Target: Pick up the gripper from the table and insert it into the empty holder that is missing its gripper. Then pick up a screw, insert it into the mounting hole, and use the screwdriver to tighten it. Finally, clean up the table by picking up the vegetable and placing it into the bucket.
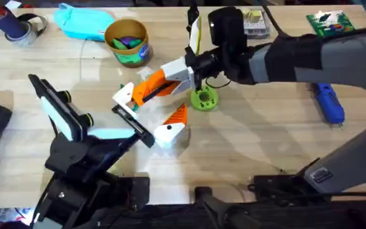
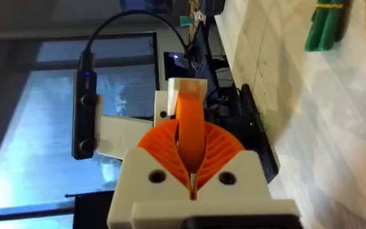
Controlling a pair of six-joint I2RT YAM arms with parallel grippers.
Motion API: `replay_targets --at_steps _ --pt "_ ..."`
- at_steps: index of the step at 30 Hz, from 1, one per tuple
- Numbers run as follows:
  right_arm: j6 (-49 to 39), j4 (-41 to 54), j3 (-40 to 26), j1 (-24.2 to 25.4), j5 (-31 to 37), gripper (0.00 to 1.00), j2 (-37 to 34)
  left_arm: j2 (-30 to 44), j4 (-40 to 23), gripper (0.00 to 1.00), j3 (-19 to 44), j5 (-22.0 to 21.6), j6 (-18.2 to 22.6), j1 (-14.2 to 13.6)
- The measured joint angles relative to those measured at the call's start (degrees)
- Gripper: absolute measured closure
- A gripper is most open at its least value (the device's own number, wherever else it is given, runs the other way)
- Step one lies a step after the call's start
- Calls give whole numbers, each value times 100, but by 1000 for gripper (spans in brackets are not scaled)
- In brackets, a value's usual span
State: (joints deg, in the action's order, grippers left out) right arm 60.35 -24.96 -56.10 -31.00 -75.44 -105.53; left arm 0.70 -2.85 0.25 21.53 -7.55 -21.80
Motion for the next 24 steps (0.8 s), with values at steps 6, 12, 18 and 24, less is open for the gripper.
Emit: replay_targets --at_steps 6,12,18,24 --pt "227 -86 0 -34 53 991 -7 -2 -2 9 0 -61 -22 0" --pt "377 -363 0 -53 103 991 -43 -2 -2 9 0 -113 -12 11" --pt "420 -374 0 -65 120 991 -73 -2 -11 9 2 263 -16 -24" --pt "417 -373 0 -78 109 991 -73 -2 -9 9 2 334 -16 -22"
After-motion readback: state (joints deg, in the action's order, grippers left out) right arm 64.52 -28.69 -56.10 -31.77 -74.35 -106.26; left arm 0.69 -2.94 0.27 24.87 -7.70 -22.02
